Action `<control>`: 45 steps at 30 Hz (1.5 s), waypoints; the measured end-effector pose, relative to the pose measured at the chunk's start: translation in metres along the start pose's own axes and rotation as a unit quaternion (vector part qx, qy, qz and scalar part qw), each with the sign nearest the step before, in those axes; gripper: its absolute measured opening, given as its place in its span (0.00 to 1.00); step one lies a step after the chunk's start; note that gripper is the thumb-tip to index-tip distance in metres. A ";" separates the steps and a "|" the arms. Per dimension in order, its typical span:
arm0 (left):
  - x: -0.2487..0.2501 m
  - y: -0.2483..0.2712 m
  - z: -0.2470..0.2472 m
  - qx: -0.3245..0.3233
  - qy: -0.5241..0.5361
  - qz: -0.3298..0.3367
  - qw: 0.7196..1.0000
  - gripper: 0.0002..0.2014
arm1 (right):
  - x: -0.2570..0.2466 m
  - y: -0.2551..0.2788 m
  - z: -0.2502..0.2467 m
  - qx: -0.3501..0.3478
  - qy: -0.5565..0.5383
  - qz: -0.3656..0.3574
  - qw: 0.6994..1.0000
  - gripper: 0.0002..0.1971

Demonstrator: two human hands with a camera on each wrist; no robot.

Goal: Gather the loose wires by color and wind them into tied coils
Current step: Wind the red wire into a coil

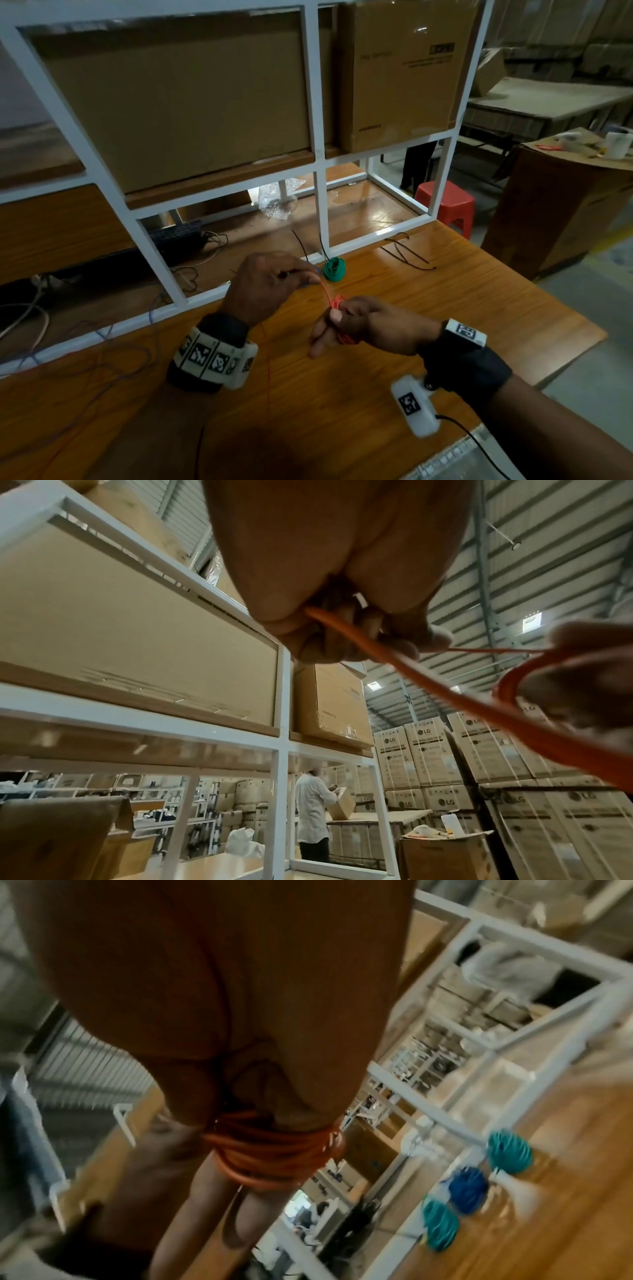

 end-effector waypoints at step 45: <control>-0.010 -0.006 0.097 -0.063 0.567 -0.259 0.780 0.12 | -0.084 -0.005 -0.041 0.213 -0.456 -0.325 0.801 0.13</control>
Point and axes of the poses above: each hand's wrist, its own y-axis away from the middle knuckle, its own z-axis out of the palm, x = y × z, the point moved 5 cm from there along -y, towards the middle knuckle, and after that the axes turned 8 degrees about -x, right-handed, at the moved point
